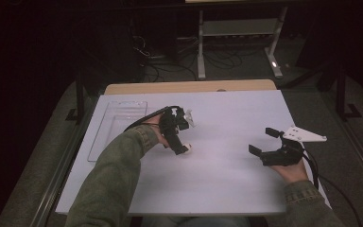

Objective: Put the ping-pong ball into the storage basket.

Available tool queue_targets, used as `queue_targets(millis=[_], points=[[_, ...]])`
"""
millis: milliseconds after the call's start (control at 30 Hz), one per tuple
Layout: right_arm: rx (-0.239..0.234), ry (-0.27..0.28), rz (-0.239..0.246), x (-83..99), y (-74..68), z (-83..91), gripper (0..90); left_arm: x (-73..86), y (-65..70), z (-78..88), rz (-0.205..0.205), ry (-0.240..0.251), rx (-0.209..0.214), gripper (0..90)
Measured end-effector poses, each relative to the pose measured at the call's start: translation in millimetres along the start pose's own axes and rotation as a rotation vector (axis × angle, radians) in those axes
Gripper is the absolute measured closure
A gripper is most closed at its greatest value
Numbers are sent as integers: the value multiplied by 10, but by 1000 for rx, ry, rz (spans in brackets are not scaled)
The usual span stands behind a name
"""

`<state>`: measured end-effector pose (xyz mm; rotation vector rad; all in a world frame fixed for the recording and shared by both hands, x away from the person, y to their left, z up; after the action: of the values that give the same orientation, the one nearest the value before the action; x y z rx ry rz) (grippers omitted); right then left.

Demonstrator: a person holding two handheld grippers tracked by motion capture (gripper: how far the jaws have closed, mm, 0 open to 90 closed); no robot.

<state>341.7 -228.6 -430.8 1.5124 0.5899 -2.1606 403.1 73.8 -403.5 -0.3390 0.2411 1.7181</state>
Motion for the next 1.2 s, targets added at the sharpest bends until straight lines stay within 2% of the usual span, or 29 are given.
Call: queue_targets(millis=[167,767,1133,1200], points=[[-3,-3,0,3,-4,-1,0,-15,17,-55,-11,-16,12,0],[-2,-15,0,21,-5,15,0,-38,2,-267,-3,-36,51,0],[-5,-25,-1,32,-14,8,0,-17,18,-433,-30,-85,69,0],[-5,-26,-1,33,-14,8,0,-9,29,-451,-38,-90,80,42]])
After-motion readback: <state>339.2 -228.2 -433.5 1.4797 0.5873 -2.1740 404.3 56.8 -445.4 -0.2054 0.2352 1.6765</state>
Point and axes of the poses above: each handheld gripper's, and its own axes: z roughly backward along the jaws, x roughly out of its underside, y roughly to its right, the point moved 5 cm from there along -z, roughly forward along the jaws, and after that the axes turned 8 degrees about x, right-handed, at the moved point
